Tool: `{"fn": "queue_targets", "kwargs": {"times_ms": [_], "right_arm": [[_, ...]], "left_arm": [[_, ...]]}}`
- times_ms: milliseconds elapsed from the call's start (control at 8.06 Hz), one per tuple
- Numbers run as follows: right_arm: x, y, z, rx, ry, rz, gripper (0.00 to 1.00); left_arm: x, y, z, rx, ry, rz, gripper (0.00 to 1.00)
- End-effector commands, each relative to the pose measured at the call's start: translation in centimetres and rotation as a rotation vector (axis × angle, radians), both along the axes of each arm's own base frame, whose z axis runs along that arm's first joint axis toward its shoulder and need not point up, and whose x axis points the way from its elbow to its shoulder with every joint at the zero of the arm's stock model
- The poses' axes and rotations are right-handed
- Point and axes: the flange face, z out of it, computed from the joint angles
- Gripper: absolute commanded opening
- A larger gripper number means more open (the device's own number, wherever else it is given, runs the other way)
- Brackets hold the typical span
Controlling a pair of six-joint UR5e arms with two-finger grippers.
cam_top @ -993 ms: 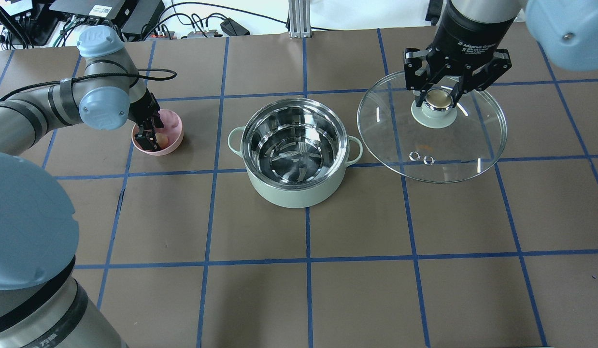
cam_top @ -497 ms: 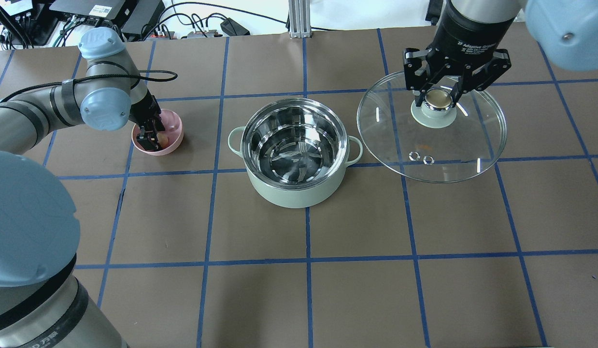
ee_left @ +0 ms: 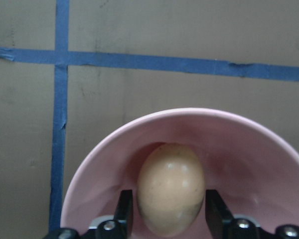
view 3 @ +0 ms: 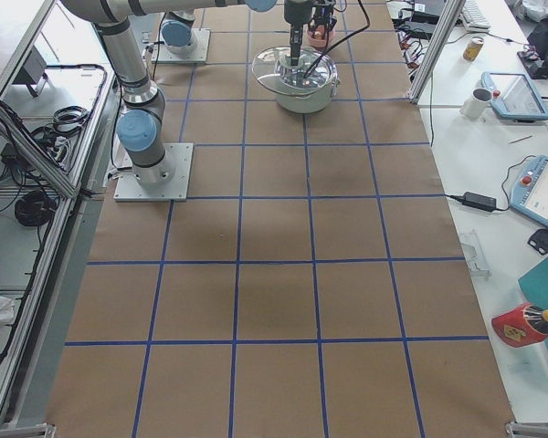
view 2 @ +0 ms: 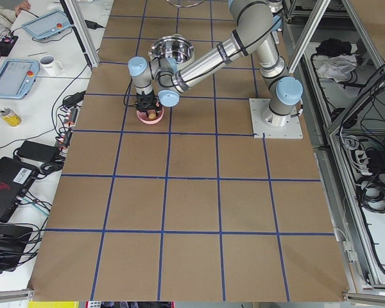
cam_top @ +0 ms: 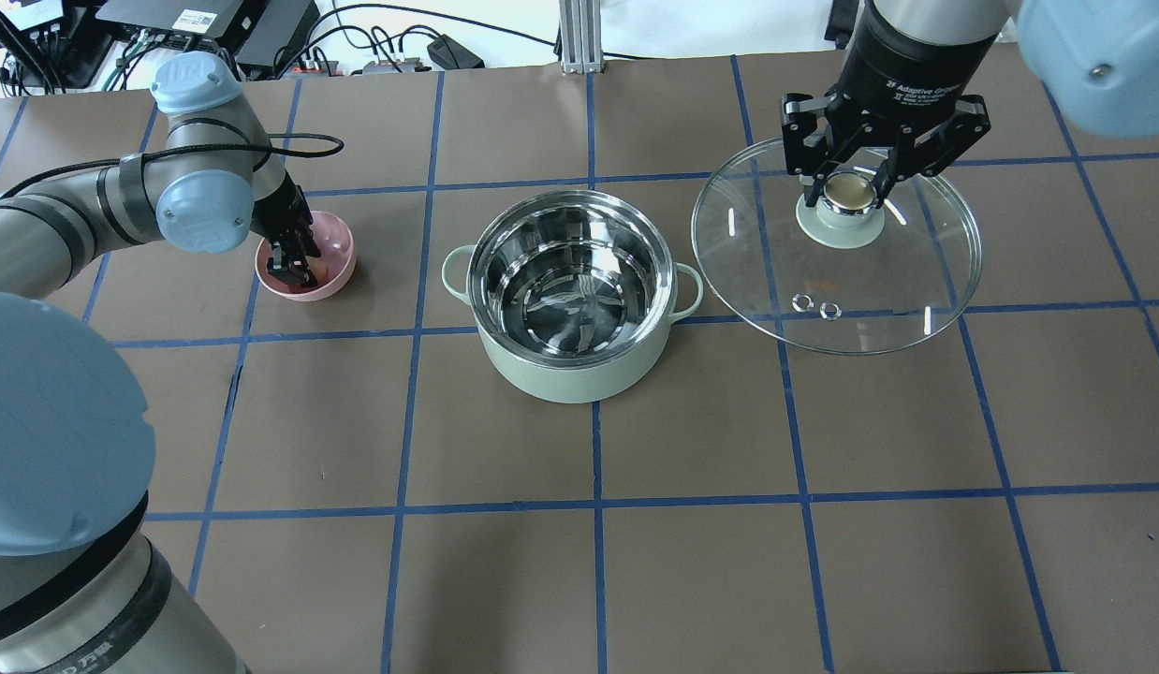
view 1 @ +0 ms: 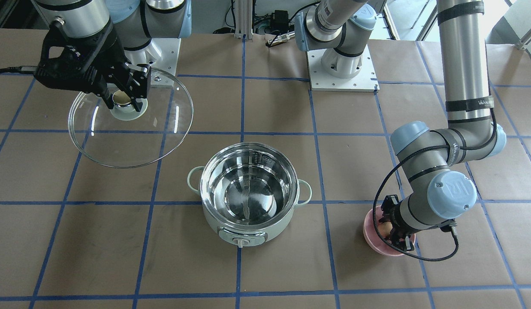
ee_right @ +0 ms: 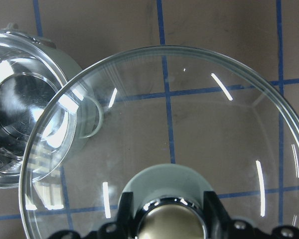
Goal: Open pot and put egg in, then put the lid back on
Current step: 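Close the left gripper around the brown egg in the pink bowl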
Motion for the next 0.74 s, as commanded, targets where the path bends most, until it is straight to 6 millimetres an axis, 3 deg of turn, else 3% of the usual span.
{"fn": "queue_targets", "kwargs": {"times_ms": [0,372,621], "right_arm": [[0.0,0.0,0.0,0.001,0.000,0.000,0.35],[0.0,0.0,-0.1,0.001,0.000,-0.001,0.35],[0.0,0.0,-0.1,-0.001,-0.002,0.000,0.35]], "left_arm": [[0.0,-0.1,0.2,-0.009,0.005,-0.007,0.00],[0.0,-0.1,1.1,-0.021,0.001,-0.023,0.00],[0.0,0.2,3.9,-0.059,-0.015,-0.024,0.00]]}}
